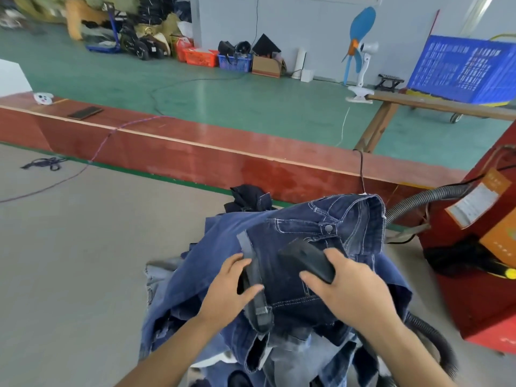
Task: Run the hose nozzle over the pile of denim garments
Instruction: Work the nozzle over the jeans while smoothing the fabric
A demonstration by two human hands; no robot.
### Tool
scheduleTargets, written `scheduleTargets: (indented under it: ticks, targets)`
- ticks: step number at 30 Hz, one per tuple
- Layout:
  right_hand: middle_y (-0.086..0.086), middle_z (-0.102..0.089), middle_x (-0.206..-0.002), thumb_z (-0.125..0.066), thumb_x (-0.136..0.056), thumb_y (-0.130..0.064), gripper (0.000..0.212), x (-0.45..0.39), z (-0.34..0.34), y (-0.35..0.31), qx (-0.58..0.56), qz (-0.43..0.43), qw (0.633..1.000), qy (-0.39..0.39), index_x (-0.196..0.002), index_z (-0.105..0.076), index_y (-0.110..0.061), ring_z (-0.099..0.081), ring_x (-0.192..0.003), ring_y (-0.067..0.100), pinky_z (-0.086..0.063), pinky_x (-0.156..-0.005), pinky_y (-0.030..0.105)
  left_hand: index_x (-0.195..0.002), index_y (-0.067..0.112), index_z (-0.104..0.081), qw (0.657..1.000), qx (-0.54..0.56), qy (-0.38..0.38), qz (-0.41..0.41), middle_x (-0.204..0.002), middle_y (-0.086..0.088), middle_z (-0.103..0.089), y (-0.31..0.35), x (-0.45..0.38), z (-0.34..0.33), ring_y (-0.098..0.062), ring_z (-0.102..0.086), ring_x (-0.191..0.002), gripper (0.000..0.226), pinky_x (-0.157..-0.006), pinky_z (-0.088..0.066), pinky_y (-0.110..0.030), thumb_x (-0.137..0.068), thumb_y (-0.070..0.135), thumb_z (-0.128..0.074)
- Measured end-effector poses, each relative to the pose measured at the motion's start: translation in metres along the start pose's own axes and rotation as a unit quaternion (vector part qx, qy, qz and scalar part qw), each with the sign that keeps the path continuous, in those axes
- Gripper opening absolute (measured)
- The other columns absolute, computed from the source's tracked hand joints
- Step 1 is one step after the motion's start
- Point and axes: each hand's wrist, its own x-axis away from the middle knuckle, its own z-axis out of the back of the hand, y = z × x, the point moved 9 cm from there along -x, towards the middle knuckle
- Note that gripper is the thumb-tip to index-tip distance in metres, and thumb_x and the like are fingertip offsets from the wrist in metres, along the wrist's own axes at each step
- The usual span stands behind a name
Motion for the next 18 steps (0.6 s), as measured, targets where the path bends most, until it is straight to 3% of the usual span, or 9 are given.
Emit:
scheduleTargets:
  ticks: [2,4,5,8,10,12,14,16,18]
  targets:
    - [-0.012,-0.054,-0.069,-0.052,-0.087,-0.061,0.035,-0.004,-0.014,-0.001,0.016,0.007,0.999,-0.027,-0.093,-0.042,-0.028,-0.058,-0.071,0.018,-0.039,-0.056,0.029,-0.114,0.016,-0.062,0.995,0.048,0.082,0.032,-0.106,0.015,-0.062,-0.004,0.002,0.017,-0.005,-0.06,-0.102,0.023,-0.097,-0.046,-0.025,-0.091,0.017,-0.065]
    - [-0.011,-0.053,-0.07,-0.052,-0.087,-0.06,0.035,-0.008,-0.013,0.001,0.021,0.007,1.0,-0.017,-0.092,-0.041,-0.027,-0.059,-0.073,0.019,-0.04,-0.059,0.03,-0.104,0.012,-0.065,0.99,0.056,0.118,0.06,-0.089,0.013,-0.064,-0.009,0.008,0.029,-0.007,-0.063,-0.089,0.014,-0.087,-0.051,-0.029,-0.092,0.006,-0.059]
    - [-0.011,-0.053,-0.068,-0.052,-0.087,-0.061,0.035,-0.011,-0.007,0.003,0.018,0.008,1.0,0.0,-0.09,-0.04,-0.028,-0.058,-0.071,0.019,-0.039,-0.057,0.03,-0.102,0.011,-0.066,0.99,0.033,0.131,0.035,-0.089,0.011,-0.065,-0.006,0.012,0.035,-0.01,-0.063,-0.088,0.014,-0.085,-0.051,-0.029,-0.092,0.003,-0.058]
    - [-0.011,-0.053,-0.062,-0.053,-0.082,-0.063,0.035,-0.014,0.019,0.006,-0.021,0.005,0.997,0.071,-0.087,-0.041,-0.03,-0.055,-0.061,0.016,-0.033,-0.049,0.028,-0.094,0.016,-0.068,0.971,-0.104,0.085,-0.197,-0.093,0.01,-0.065,0.036,0.031,0.035,-0.01,-0.056,-0.09,0.015,-0.081,-0.043,-0.026,-0.086,0.009,-0.056]
    - [-0.01,-0.056,-0.061,-0.053,-0.082,-0.062,0.033,-0.016,0.032,0.01,-0.049,0.0,0.994,0.103,-0.092,-0.045,-0.031,-0.054,-0.057,0.012,-0.032,-0.046,0.026,-0.083,0.025,-0.067,0.944,-0.187,0.012,-0.272,-0.084,0.015,-0.06,0.051,0.045,0.017,-0.006,-0.051,-0.085,0.016,-0.078,-0.036,-0.024,-0.085,0.037,-0.056]
    - [-0.009,-0.058,-0.064,-0.054,-0.085,-0.059,0.033,-0.018,0.038,0.014,-0.066,-0.01,0.992,0.108,-0.097,-0.048,-0.029,-0.054,-0.057,0.01,-0.035,-0.046,0.026,-0.072,0.027,-0.064,0.926,-0.308,-0.047,-0.213,-0.077,0.013,-0.054,0.051,0.044,-0.002,-0.008,-0.05,-0.08,0.047,-0.077,-0.033,-0.024,-0.079,0.071,-0.047]
    - [-0.007,-0.059,-0.066,-0.055,-0.087,-0.056,0.034,-0.021,0.042,0.022,-0.078,-0.026,0.991,0.11,-0.097,-0.049,-0.024,-0.055,-0.059,0.012,-0.039,-0.048,0.027,-0.074,0.024,-0.061,0.908,-0.401,-0.097,-0.072,-0.082,0.007,-0.054,0.04,0.034,-0.013,-0.015,-0.049,-0.087,0.067,-0.08,-0.032,-0.032,-0.075,0.085,-0.031]
    - [-0.004,-0.059,-0.067,-0.056,-0.088,-0.055,0.034,-0.022,0.048,0.034,-0.077,-0.046,0.989,0.118,-0.092,-0.049,-0.021,-0.056,-0.061,0.015,-0.042,-0.051,0.028,-0.069,0.023,-0.05,0.926,-0.363,-0.096,0.038,-0.079,0.005,-0.056,0.026,0.023,-0.014,-0.016,-0.052,-0.087,0.06,-0.08,-0.033,-0.034,-0.078,0.081,-0.038]
    - [-0.002,-0.059,-0.067,-0.055,-0.088,-0.055,0.035,-0.021,0.054,0.044,-0.077,-0.062,0.987,0.13,-0.089,-0.048,-0.021,-0.056,-0.062,0.018,-0.044,-0.052,0.03,-0.061,0.022,-0.04,0.964,-0.217,-0.104,0.117,-0.066,0.006,-0.05,0.018,0.018,-0.014,-0.013,-0.05,-0.069,0.051,-0.069,-0.035,-0.029,-0.08,0.063,-0.061]
